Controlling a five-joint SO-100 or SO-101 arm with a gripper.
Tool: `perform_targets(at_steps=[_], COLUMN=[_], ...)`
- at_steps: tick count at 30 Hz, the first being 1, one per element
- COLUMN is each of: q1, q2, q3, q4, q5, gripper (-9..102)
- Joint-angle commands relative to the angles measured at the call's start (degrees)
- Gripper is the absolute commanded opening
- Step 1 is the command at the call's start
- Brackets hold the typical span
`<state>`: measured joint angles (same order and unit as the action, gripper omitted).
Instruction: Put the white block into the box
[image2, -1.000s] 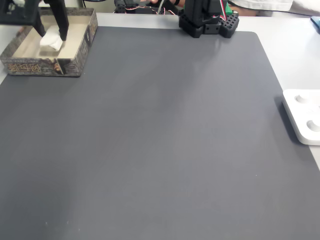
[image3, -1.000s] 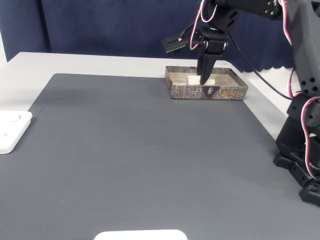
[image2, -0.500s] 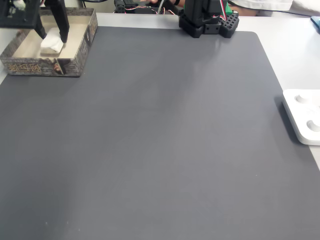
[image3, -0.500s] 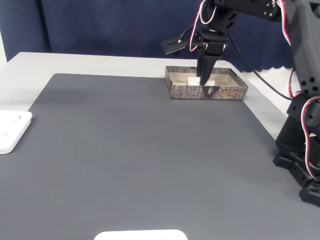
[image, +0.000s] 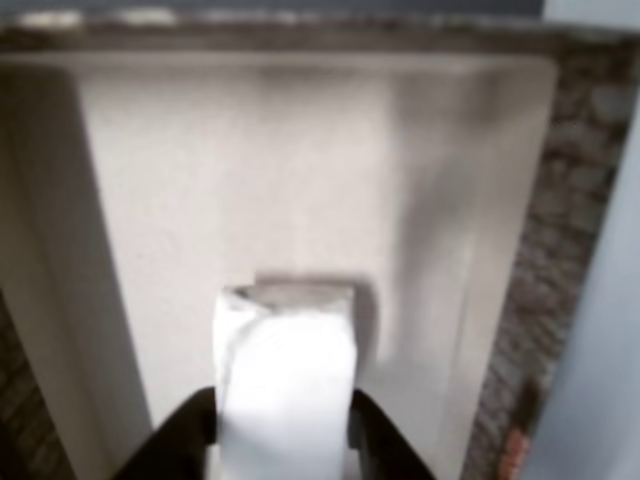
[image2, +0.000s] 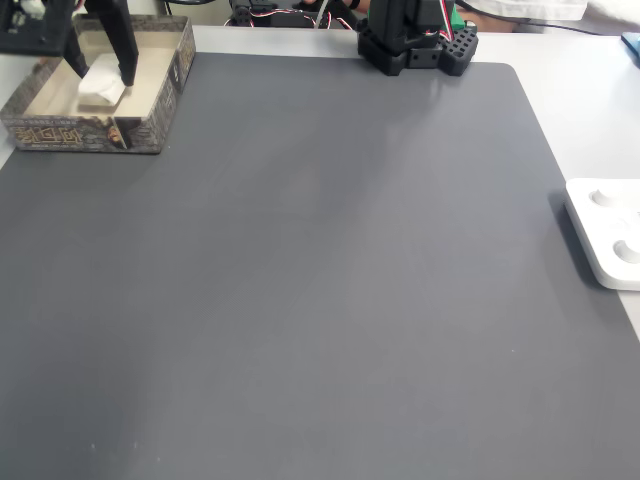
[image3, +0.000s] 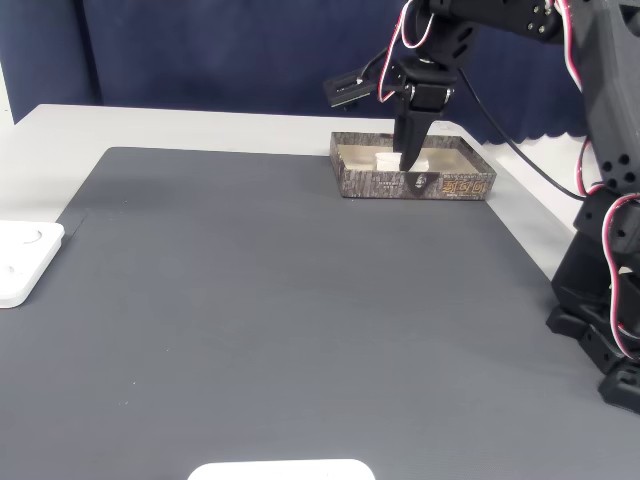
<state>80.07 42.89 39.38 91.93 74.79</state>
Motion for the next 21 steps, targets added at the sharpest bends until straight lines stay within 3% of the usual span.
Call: perform_targets(at_steps=[1,11,21], q1=[0.18,-0.09,-1.49], q2=[4.04,7.03,13.97], q3=[-0.97,-0.7,4.39], q4=[-0.62,-1.93,-2.72], q5=[-0.09,1.05,-0.35], gripper=[24,31,32])
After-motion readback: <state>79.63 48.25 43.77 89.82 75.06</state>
